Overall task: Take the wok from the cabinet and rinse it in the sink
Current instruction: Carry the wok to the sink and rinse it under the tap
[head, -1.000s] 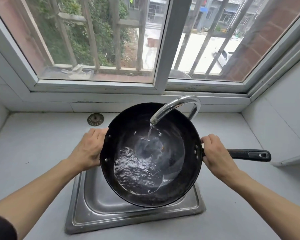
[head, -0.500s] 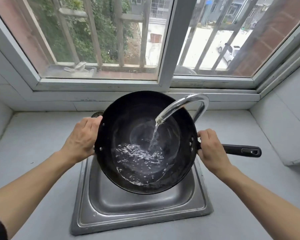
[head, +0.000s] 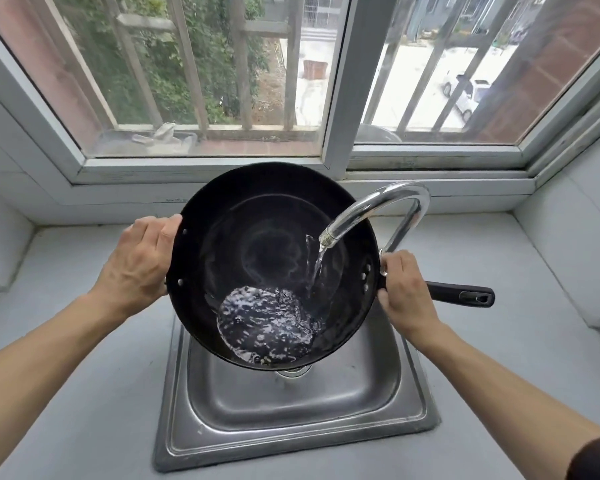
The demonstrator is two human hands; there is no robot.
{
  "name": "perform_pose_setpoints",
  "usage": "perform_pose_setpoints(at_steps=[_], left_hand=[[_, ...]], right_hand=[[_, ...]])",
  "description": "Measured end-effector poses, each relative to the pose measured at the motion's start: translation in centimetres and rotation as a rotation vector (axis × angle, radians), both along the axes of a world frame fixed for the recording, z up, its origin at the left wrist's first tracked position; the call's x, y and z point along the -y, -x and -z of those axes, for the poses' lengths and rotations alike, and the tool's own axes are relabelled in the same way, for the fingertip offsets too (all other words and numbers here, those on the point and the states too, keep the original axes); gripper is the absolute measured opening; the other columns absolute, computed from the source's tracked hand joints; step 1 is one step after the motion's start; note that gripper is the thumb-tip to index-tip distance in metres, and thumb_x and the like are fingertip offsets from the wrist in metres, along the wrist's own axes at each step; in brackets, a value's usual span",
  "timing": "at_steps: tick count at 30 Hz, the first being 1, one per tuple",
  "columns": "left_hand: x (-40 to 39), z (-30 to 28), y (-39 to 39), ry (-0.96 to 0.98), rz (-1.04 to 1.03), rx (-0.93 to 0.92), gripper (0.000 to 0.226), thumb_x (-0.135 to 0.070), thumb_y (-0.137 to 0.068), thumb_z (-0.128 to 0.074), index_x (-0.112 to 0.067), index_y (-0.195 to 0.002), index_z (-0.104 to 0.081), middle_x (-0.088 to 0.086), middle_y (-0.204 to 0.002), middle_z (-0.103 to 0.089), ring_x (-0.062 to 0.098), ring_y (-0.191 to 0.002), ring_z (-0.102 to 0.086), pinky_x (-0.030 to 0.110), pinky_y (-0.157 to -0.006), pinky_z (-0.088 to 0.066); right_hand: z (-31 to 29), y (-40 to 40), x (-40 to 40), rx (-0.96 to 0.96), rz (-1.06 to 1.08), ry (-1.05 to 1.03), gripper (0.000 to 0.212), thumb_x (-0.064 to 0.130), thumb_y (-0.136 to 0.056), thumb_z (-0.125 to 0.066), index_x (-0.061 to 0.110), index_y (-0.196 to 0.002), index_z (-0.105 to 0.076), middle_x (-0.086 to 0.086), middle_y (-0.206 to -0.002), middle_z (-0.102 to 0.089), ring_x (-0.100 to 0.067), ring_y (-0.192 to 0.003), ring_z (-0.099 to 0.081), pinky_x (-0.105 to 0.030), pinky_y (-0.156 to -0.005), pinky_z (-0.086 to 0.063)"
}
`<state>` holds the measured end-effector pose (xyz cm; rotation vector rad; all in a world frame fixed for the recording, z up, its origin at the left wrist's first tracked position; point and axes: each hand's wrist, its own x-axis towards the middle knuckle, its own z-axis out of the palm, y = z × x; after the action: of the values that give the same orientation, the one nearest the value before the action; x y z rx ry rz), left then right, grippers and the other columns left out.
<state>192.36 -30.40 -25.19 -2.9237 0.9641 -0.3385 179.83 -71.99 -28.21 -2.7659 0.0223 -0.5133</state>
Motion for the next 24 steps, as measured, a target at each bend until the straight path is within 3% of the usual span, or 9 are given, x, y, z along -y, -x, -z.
perform_pose_setpoints(at_steps=[8,11,13,16,20,24], left_hand=[[-0.6,-0.9,0.4,-0.009,-0.028,0.029,0.098,-0.032,-0.067,-0.085,0.009,-0.140,-0.034,0.027,-0.116,-0.053,0.046,-0.103,-0.050,0.052,-0.091,-0.041],[-0.9,-1.6,0.4,-0.012,-0.019,0.064,0.089,-0.035,-0.076,-0.076,0.010,-0.140,-0.035,0.028,-0.118,-0.052,0.047,-0.106,-0.049,0.052,-0.093,-0.038],[-1.2,-2.1,0.4,-0.010,-0.015,0.078,0.083,-0.036,-0.078,-0.065,0.009,-0.141,-0.034,0.027,-0.121,-0.051,0.046,-0.108,-0.049,0.052,-0.093,-0.037],[-1.8,-2.9,0.1,-0.030,-0.014,0.082,0.086,-0.035,-0.075,-0.066,0.008,-0.142,-0.033,0.027,-0.123,-0.050,0.046,-0.110,-0.047,0.053,-0.093,-0.036],[-2.5,-4.1,0.3,-0.046,-0.002,0.126,0.080,-0.038,-0.079,-0.052,0.009,-0.142,-0.033,0.029,-0.120,-0.050,0.047,-0.108,-0.048,0.055,-0.090,-0.037],[-3.2,-4.9,0.4,-0.087,-0.001,0.126,0.081,-0.033,-0.077,-0.057,0.008,-0.143,-0.032,0.029,-0.119,-0.049,0.047,-0.107,-0.046,0.057,-0.089,-0.037]], right_hand=[[0.9,-0.7,-0.8,0.045,0.015,-0.027,0.044,-0.022,-0.056,-0.057,0.004,-0.092,-0.050,-0.011,-0.090,-0.046,-0.023,-0.083,-0.041,-0.025,-0.077,-0.036],[1.4,-1.1,-1.2,0.031,0.016,-0.069,0.042,-0.020,-0.059,-0.059,0.005,-0.092,-0.050,-0.009,-0.091,-0.045,-0.020,-0.082,-0.040,-0.022,-0.076,-0.034],[1.7,-1.3,-1.6,0.022,0.020,-0.100,0.040,-0.017,-0.063,-0.060,0.007,-0.093,-0.050,-0.006,-0.091,-0.044,-0.019,-0.081,-0.039,-0.023,-0.076,-0.036],[2.2,-1.6,-2.3,0.026,0.012,-0.126,0.040,-0.015,-0.062,-0.060,0.009,-0.093,-0.049,-0.005,-0.092,-0.043,-0.019,-0.082,-0.038,-0.029,-0.077,-0.040],[2.4,-1.8,-3.3,0.027,0.002,-0.142,0.040,-0.016,-0.062,-0.061,0.010,-0.090,-0.049,-0.005,-0.089,-0.043,-0.015,-0.079,-0.035,-0.021,-0.074,-0.033],[2.8,-1.9,-4.2,0.017,-0.001,-0.151,0.043,-0.018,-0.057,-0.061,0.008,-0.089,-0.049,-0.005,-0.088,-0.042,-0.018,-0.078,-0.036,-0.024,-0.074,-0.035]])
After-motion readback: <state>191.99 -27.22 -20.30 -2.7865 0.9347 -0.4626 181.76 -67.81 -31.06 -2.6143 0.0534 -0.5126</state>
